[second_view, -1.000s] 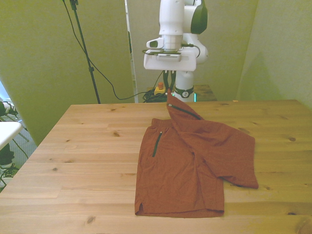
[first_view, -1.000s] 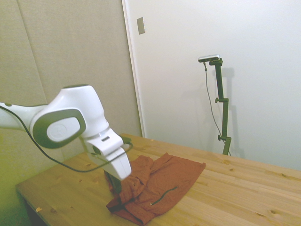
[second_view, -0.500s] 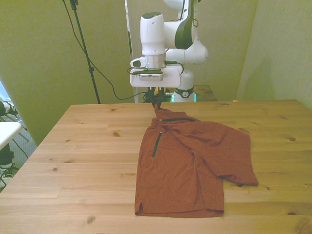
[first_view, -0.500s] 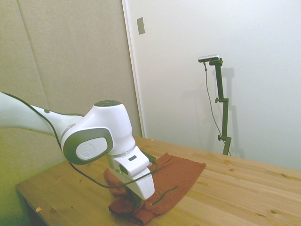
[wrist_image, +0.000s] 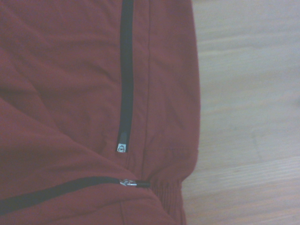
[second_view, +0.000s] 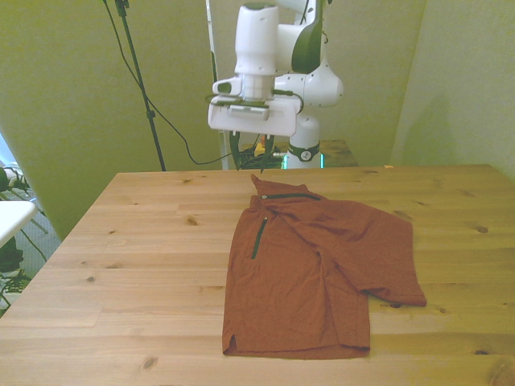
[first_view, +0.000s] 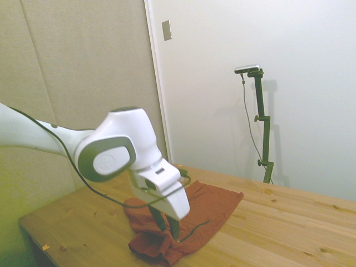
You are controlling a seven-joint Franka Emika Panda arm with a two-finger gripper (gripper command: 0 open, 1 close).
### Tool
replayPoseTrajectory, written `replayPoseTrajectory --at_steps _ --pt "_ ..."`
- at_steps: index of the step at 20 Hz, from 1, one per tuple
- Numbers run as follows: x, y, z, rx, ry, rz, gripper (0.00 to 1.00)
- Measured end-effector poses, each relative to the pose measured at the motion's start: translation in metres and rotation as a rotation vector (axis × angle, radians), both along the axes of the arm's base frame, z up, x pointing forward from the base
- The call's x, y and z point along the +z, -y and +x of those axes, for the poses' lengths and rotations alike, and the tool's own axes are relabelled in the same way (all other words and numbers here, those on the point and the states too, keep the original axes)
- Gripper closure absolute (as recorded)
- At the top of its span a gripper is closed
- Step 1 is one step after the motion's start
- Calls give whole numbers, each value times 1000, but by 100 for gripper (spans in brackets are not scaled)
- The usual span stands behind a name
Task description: Fold the shorts
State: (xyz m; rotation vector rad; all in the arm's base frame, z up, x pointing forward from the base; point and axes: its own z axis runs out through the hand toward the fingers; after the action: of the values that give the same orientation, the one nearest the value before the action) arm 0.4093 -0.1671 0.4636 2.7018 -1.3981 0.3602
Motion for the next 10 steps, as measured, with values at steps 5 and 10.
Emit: replayPoseTrajectory --at_steps 5,10 --pt "17 -124 11 171 12 -251 0" --pt "-30 -229 36 403 49 -413 0"
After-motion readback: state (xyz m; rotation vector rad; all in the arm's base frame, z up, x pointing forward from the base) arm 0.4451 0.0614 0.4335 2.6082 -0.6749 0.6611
